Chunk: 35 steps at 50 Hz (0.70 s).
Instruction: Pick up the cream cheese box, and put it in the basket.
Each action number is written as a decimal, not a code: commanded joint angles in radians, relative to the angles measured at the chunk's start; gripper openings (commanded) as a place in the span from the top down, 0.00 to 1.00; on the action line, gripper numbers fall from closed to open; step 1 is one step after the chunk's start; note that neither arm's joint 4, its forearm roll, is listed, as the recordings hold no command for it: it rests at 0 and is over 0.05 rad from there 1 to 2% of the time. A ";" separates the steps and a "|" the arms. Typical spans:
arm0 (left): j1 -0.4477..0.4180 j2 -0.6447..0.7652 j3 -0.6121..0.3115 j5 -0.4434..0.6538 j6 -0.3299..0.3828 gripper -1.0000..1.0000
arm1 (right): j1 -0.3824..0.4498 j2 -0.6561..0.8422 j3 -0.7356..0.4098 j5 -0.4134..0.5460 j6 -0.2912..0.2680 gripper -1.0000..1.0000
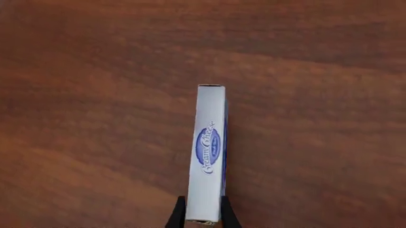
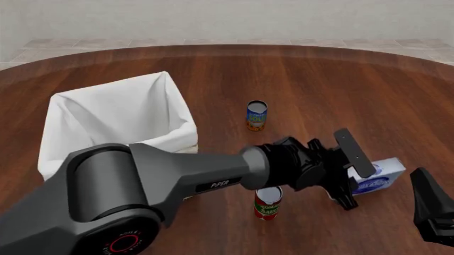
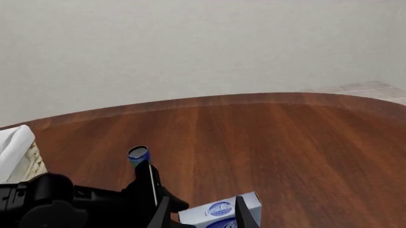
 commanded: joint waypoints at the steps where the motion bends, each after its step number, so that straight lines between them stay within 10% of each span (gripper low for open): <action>1: -0.015 -0.015 0.031 -0.005 0.006 1.00 | 0.001 0.000 0.000 0.000 0.001 0.00; 35: -0.012 -0.041 -0.014 0.041 0.031 1.00 | 0.006 0.000 0.000 0.000 -0.003 0.00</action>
